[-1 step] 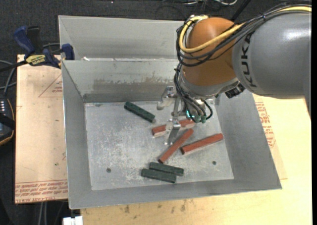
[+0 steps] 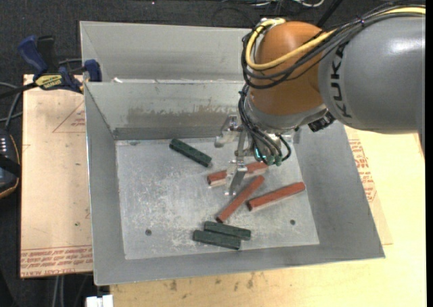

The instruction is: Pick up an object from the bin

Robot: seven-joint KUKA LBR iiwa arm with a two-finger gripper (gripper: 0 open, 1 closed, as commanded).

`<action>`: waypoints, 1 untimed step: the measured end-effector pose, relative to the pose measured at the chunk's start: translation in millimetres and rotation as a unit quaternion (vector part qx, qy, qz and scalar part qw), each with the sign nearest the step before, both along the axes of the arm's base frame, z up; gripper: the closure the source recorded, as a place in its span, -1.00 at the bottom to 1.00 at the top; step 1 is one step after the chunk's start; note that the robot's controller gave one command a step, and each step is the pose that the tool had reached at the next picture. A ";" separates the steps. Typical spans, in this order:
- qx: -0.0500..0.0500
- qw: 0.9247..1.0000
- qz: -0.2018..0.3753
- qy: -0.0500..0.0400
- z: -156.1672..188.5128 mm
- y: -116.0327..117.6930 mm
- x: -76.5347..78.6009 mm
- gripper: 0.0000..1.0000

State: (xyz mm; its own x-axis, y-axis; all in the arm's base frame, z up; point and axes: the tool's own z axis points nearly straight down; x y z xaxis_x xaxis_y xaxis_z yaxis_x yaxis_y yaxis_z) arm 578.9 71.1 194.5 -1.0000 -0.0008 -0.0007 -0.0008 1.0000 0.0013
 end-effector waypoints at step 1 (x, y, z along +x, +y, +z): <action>0.001 0.999 -0.037 -0.002 -115.0 -23.3 35.2 1.00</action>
Offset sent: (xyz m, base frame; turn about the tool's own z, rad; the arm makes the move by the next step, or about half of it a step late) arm 0.0000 0.0000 0.0000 0.0000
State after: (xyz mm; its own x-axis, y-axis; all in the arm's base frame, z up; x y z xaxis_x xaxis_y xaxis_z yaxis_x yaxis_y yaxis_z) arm 614.1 47.8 79.6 -0.9973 0.0729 -0.0054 0.0729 0.9973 0.0036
